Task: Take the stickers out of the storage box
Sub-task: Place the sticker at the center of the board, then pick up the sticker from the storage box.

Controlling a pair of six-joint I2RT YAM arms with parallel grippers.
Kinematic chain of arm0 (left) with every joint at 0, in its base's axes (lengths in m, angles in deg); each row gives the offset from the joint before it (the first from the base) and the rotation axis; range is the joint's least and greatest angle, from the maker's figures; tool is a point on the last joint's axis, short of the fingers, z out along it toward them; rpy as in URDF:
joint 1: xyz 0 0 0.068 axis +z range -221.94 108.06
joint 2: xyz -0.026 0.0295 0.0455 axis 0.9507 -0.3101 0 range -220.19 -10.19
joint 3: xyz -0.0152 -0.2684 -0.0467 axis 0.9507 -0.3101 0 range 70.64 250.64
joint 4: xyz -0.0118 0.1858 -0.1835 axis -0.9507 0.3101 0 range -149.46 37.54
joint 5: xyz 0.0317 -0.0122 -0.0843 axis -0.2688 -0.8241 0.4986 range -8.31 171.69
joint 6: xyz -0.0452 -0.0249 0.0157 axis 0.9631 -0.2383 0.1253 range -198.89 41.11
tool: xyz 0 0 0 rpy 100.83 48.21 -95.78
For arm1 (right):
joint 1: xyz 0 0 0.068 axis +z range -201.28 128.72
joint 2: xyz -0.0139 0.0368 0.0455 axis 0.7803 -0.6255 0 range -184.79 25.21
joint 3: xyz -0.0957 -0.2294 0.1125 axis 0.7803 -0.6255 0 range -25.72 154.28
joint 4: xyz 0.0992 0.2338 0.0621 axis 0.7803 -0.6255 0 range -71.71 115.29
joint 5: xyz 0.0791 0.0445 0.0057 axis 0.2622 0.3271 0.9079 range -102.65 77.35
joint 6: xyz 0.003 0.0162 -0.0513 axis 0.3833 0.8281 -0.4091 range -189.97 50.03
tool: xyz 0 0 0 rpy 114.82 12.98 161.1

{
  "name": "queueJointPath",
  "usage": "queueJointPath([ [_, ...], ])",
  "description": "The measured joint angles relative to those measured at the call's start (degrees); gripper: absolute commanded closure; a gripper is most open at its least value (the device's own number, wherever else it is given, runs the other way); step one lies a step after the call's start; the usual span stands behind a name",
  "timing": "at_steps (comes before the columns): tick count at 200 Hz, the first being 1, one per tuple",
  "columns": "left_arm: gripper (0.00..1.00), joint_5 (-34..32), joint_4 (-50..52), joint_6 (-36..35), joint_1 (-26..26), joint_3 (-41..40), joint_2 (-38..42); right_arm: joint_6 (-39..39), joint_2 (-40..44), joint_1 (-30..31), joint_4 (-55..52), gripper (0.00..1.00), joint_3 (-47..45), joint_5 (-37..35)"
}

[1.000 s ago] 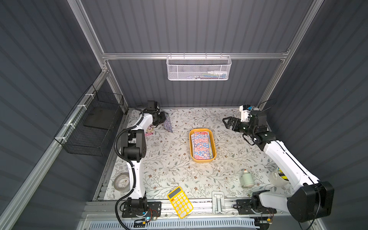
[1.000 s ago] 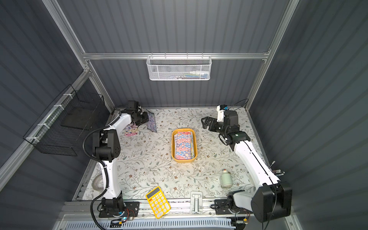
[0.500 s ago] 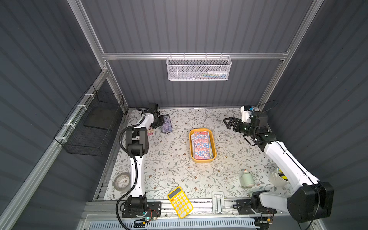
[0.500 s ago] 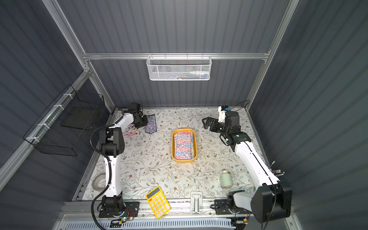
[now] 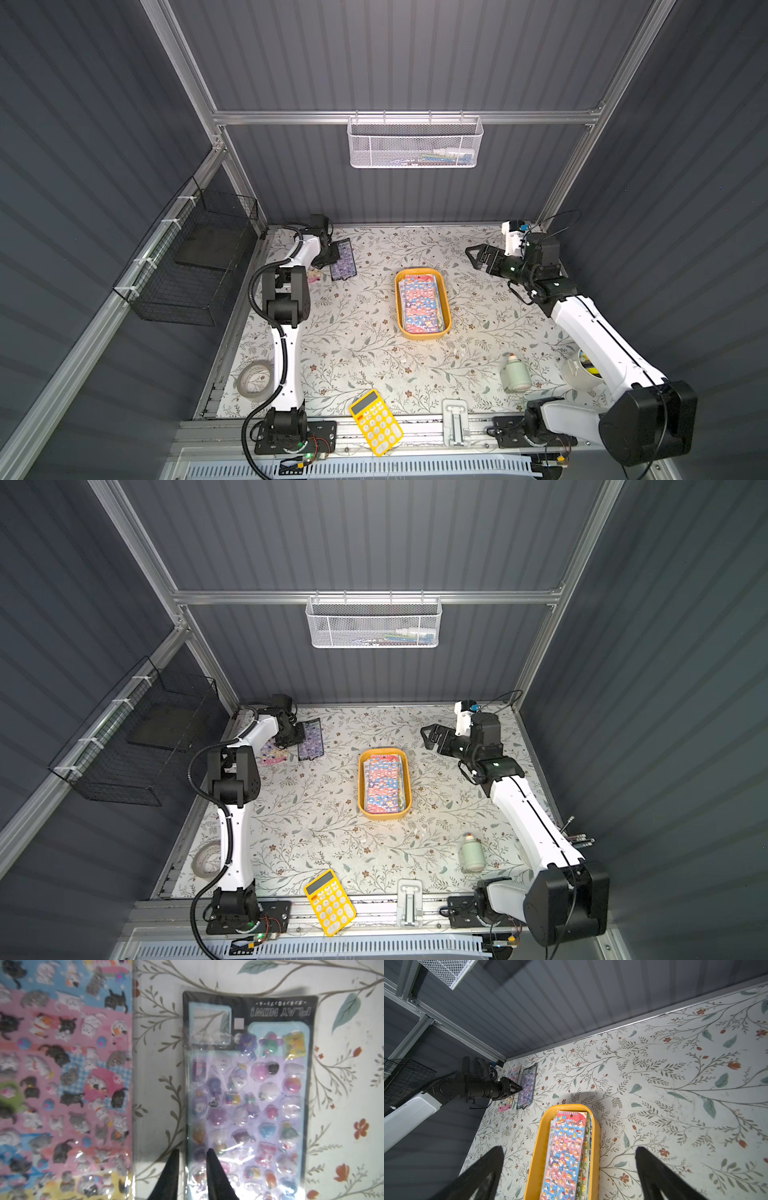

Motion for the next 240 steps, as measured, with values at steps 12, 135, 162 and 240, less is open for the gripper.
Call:
queueJointPath([
  [12, 0.67, -0.5, 0.5, -0.2, 0.0, 0.2, 0.0, 0.0, 0.3, 0.0, 0.0, 0.01, 0.0, 0.0],
  [135, 0.56, -1.1, -6.3, 1.1, -10.7, -15.2, 23.2, -0.7, 2.1, -0.2, 0.2, 0.01, -1.8, 0.7],
  [162, 0.53, 0.4, -9.5, 3.7, -14.9, -23.6, 27.5, -5.0, 1.4, 5.3, -3.4, 0.03, -0.9, -3.9],
  [240, 0.56, 2.8, -12.7, 7.3, -22.7, -31.0, 31.0, -10.6, -8.0, 15.1, -12.2, 0.39, 2.0, -9.1],
])
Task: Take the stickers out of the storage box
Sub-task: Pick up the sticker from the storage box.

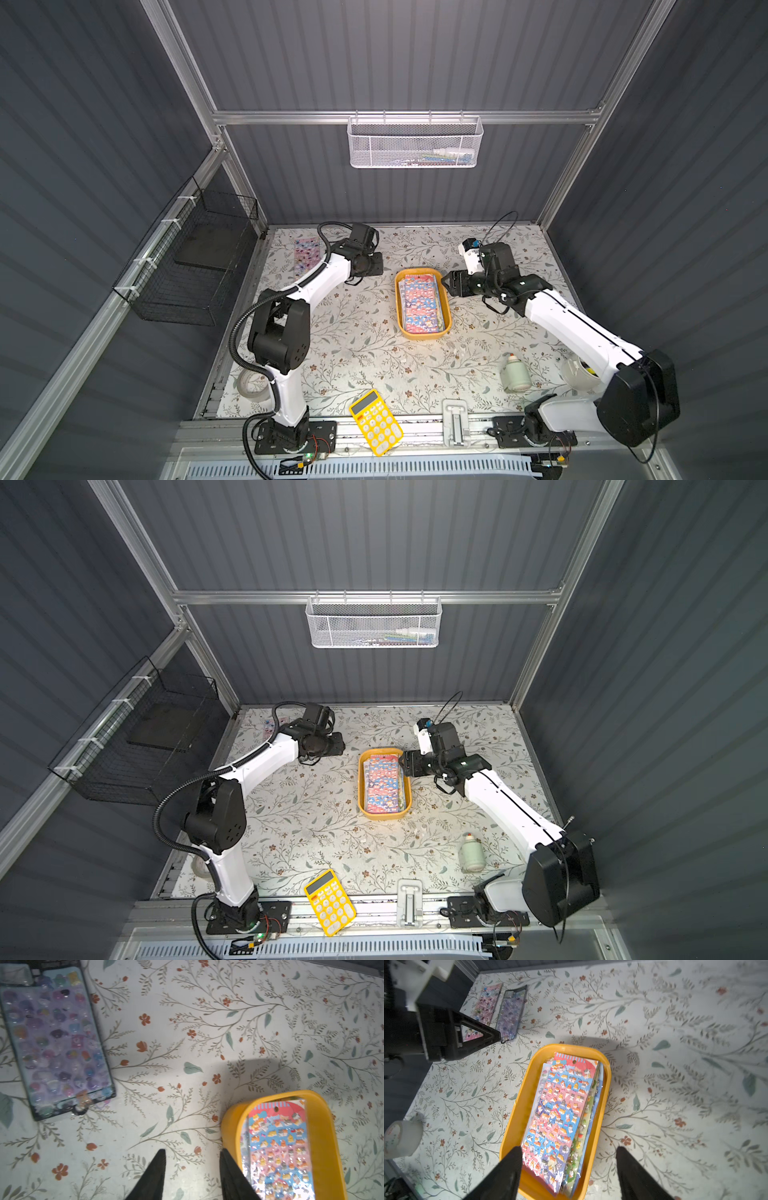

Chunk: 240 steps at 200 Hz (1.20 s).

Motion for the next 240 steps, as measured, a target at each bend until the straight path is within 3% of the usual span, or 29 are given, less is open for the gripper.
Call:
queueJointPath([
  [27, 0.55, 1.8, -1.8, 1.4, -2.7, -0.2, -0.1, 1.0, -3.8, 0.0, -1.6, 0.52, 0.9, 1.1],
  [59, 0.53, 3.6, -3.8, 2.6, -4.8, -0.2, -1.6, 2.4, -6.8, 0.0, -2.7, 0.84, 2.2, 1.8],
  [84, 0.52, 4.4, -4.3, 3.0, -5.1, -0.2, -3.2, 3.1, -8.6, 0.0, -3.0, 0.93, 2.6, 2.5],
  [103, 0.50, 4.6, -4.3, 3.3, -5.1, -0.2, -3.7, 3.6, -9.9, 0.0, -3.1, 0.86, 2.6, 3.2],
  [134, 0.46, 4.9, -5.1, 3.7, -5.2, -0.2, -3.8, 5.4, -11.7, 0.0, -3.1, 0.59, 2.6, 4.0],
  [159, 0.42, 4.9, -5.7, 3.8, -5.3, -0.9, -3.8, 5.9, -12.4, 0.0, -3.0, 0.49, 2.7, 4.3],
  [190, 0.41, 4.9, -5.7, 3.8, -5.6, -2.5, -3.8, 6.7, -14.0, 0.1, -2.8, 0.48, 3.6, 4.6],
  [240, 0.42, 4.9, -5.7, 3.8, -5.6, -3.1, -3.2, 7.8, -17.6, 0.2, -2.3, 0.56, 4.6, 5.3],
])
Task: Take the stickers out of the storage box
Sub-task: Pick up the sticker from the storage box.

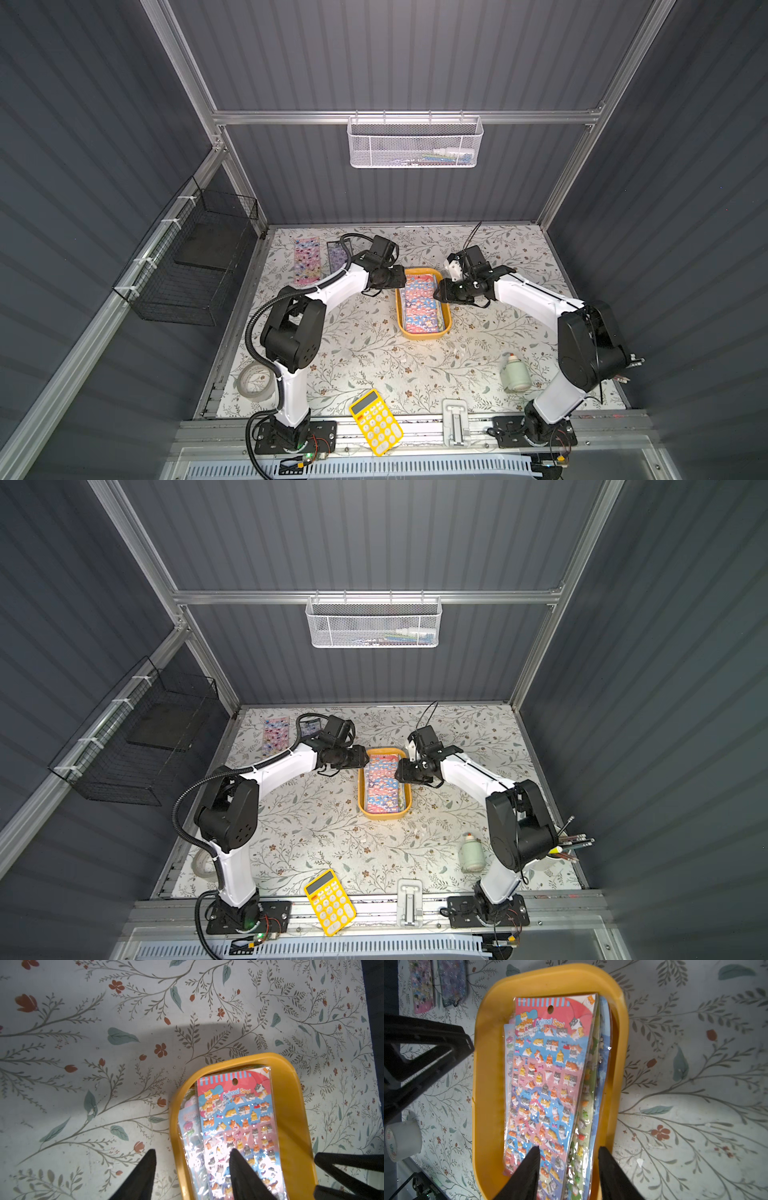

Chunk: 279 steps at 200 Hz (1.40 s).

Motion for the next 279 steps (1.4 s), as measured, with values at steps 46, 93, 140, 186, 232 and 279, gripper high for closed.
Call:
queueJointPath([
  [46, 0.42, 0.1, 0.0, 0.0, 0.0, 0.0, 0.2, 1.0, -2.0, 0.3, 1.4, 0.60, 0.8, 1.2],
  [93, 0.44, 0.7, 0.0, 0.0, 0.0, 0.0, 0.2, 2.1, -4.1, 1.0, 3.0, 0.65, 1.7, 3.0],
  [140, 0.44, 1.7, -0.1, 0.0, -0.1, 0.0, 0.2, 2.6, -6.9, 1.8, 3.9, 0.64, 3.4, 3.5],
  [186, 0.44, 2.0, -0.2, 0.0, -0.4, 0.0, 0.2, 2.7, -10.0, 2.8, 4.3, 0.64, 5.9, 3.6],
  [232, 0.43, 2.1, -0.2, 0.0, -0.4, 0.0, 0.0, 2.6, -12.4, 5.2, 4.6, 0.65, 8.3, 2.6],
  [279, 0.42, 1.9, -0.2, 0.0, -0.4, 0.0, 0.0, 0.8, -9.3, 6.9, 3.9, 0.52, 7.3, -6.3],
])
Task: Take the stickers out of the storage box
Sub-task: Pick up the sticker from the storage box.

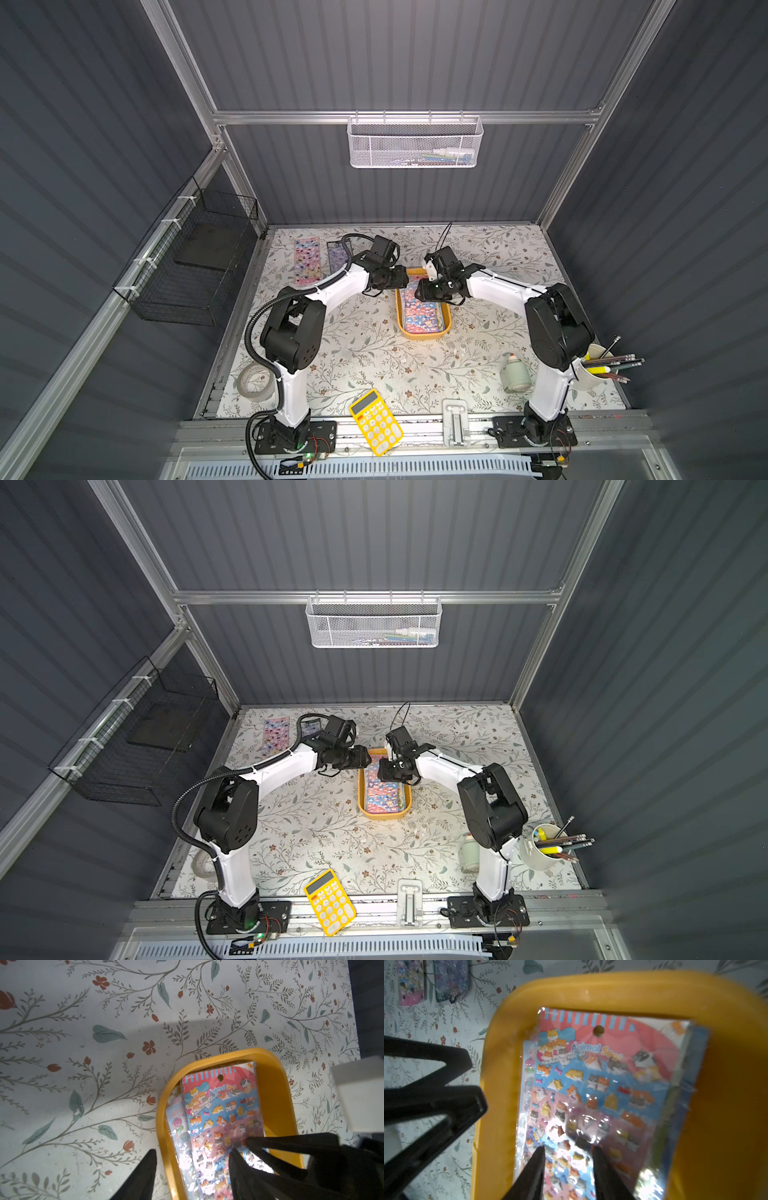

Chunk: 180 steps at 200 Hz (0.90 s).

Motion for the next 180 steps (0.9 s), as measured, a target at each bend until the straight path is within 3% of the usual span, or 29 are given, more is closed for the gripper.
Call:
queueJointPath([
  [17, 0.41, -0.5, 0.3, 0.0, 0.0, 0.0, 0.0, -0.3, 4.2, -0.1, -0.3, 0.46, -1.9, -4.6],
  [43, 0.41, -1.4, 0.4, 0.0, 0.0, 0.0, 0.0, -1.0, 7.5, -0.2, -0.7, 0.45, -2.7, -8.9],
  [94, 0.41, -1.9, 0.6, 0.0, 0.0, 0.0, 0.0, 0.3, 2.6, -0.2, -0.9, 0.51, -2.7, -7.2],
  [108, 0.41, -1.9, 0.6, 0.0, 0.0, 0.0, 0.0, 0.9, 0.6, -0.2, -1.1, 0.56, -2.6, -5.7],
  [148, 0.43, -1.9, 0.5, 0.0, 0.0, 0.0, 0.0, 1.9, -2.1, -0.3, 0.0, 0.85, -1.4, -0.5],
  [180, 0.43, -1.7, 0.3, 0.0, 0.0, 0.0, 0.0, 2.9, -1.4, -0.3, 3.1, 0.92, -2.3, 1.3],
])
